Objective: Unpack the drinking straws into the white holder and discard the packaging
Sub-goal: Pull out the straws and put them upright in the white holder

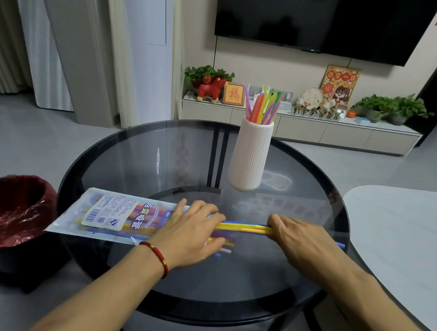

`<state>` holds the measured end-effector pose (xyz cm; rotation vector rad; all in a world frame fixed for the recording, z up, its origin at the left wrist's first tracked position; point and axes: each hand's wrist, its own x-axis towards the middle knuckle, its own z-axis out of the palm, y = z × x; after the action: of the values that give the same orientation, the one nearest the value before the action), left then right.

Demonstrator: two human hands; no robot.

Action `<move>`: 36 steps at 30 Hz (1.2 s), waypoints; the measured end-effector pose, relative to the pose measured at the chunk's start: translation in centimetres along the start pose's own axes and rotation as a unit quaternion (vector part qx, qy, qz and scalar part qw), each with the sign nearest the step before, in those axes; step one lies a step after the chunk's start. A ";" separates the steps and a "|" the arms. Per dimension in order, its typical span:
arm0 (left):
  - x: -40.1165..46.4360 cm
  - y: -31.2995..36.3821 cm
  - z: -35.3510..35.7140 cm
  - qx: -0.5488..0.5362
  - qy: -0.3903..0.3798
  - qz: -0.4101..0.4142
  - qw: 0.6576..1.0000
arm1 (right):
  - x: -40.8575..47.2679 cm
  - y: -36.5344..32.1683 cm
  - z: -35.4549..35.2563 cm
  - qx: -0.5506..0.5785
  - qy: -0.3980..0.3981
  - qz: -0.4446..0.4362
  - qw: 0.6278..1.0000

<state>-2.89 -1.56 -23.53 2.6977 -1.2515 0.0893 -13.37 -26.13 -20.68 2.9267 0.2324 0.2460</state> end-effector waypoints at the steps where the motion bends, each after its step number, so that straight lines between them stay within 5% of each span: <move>1: 0.2 0.3 0.0 0.005 0.008 0.005 1.000 | 0.0 0.0 -0.3 -0.009 0.015 -0.005 1.000; 7: 1.2 1.3 0.3 0.057 0.027 -0.010 0.998 | 0.4 -1.1 -2.2 -0.113 0.073 0.074 0.988; 11: 1.8 1.1 -0.3 0.025 0.061 -0.044 0.997 | 0.3 -3.7 -3.4 0.102 0.274 0.034 0.956; 13: 1.8 1.3 -0.5 0.008 0.081 -0.052 0.995 | 0.8 -5.4 -3.0 0.311 0.158 0.139 0.927; 14: 1.8 1.5 -0.6 -0.004 0.088 -0.052 0.995 | 1.3 -6.1 -2.6 0.420 0.059 0.207 0.882; 16: 1.7 2.2 -0.5 -0.020 0.092 -0.037 0.995 | 2.5 -7.0 -1.2 0.618 -0.044 0.312 0.721; 17: 1.6 2.6 -0.4 -0.023 0.090 -0.025 0.995 | 3.3 -7.1 -0.4 0.683 -0.016 0.335 0.649; 19: 1.5 3.1 -0.1 -0.025 0.084 -0.011 0.996 | 4.6 -7.2 1.0 0.717 0.083 0.356 0.594; 28: 0.7 1.0 1.5 -0.020 -0.045 -0.037 0.998 | 5.1 -1.0 -0.2 0.591 0.227 0.326 0.702; 36: 0.8 0.6 2.2 -0.031 -0.037 -0.038 0.998 | 5.9 3.2 -6.0 0.401 0.302 0.196 0.842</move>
<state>-2.90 -2.94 -25.51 2.7141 -1.1483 -0.0584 -8.30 -27.13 -13.32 3.5641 -0.2684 1.4746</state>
